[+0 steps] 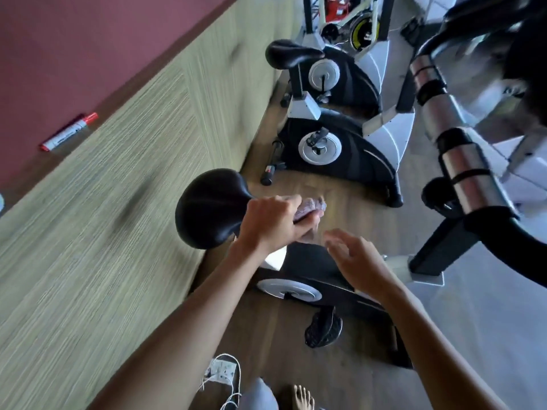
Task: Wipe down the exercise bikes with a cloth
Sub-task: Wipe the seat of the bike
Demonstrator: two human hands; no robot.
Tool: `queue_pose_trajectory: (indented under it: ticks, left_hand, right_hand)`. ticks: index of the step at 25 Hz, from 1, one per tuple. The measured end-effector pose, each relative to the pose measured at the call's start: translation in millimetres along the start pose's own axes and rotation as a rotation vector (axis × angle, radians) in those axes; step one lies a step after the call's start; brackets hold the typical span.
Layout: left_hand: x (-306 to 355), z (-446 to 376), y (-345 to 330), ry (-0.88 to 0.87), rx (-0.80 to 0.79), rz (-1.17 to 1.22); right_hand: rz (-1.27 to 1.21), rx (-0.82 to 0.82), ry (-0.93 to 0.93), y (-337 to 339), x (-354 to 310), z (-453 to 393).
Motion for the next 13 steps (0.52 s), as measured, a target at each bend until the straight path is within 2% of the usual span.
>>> queue_pose_trajectory:
  ticks: [3,7,10,13]
  left_hand:
    - [28,-25,11,-0.132,0.014,0.05]
    - [79,-35,-14,-0.326,-0.056,0.134]
    - [127,-33,-24,-0.465,-0.113,0.236]
    - [200,-22,-29,-0.676,-0.18,0.328]
  right_hand:
    - [0.014,0.096,-0.031,33,0,16]
    - [0.015,0.259,-0.129,56,27,46]
    - [-0.009,0.371,-0.257,70,52,85]
    - [0.002,0.506,-0.432,91,81,145]
Point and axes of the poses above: each hand's wrist, its own z-axis away from the middle knuckle, its own y-axis out of the back of the hand, x = y × z, the point moved 6 cm from there along -z, towards the middle knuckle, and after that the axes turned 8 degrees about -z, right-handed, at the moved point
